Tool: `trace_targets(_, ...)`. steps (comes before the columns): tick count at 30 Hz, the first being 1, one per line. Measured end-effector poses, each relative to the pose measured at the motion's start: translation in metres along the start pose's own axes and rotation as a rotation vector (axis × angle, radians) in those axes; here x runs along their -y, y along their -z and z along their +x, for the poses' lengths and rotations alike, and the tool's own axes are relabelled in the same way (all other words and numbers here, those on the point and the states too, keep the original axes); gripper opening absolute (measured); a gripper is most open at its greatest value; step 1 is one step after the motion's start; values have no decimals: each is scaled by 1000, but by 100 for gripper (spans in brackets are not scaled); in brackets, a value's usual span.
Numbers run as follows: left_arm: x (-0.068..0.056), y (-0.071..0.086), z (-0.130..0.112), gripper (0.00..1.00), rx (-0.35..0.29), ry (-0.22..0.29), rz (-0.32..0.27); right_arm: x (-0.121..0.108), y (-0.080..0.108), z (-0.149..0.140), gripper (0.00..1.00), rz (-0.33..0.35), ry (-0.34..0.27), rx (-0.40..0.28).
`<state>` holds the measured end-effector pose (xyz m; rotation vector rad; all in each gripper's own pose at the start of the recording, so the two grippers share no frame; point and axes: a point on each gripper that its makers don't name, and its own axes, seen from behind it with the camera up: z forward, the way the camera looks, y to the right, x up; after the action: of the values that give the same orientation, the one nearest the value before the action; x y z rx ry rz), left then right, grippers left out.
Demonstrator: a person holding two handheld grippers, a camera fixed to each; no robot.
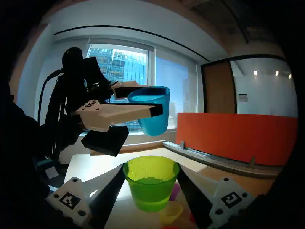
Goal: Pour water
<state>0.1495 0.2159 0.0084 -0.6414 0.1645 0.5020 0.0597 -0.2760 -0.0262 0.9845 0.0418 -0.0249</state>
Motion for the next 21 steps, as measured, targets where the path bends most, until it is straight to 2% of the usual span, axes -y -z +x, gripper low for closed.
trace_targets(9, 7, 0, -7, 89, -8, 166, -7, 2, 2, 7, 92, -1, 4, -15)
trace_targets(17, 11, -6, -11, 89, -24, 342, -26, 4, 3, 9, 92, -3, 11, -16)
trace_targets(21, 14, -8, -17, 89, -26, 393, -24, 4, 3, 8, 92, -5, 12, -14)
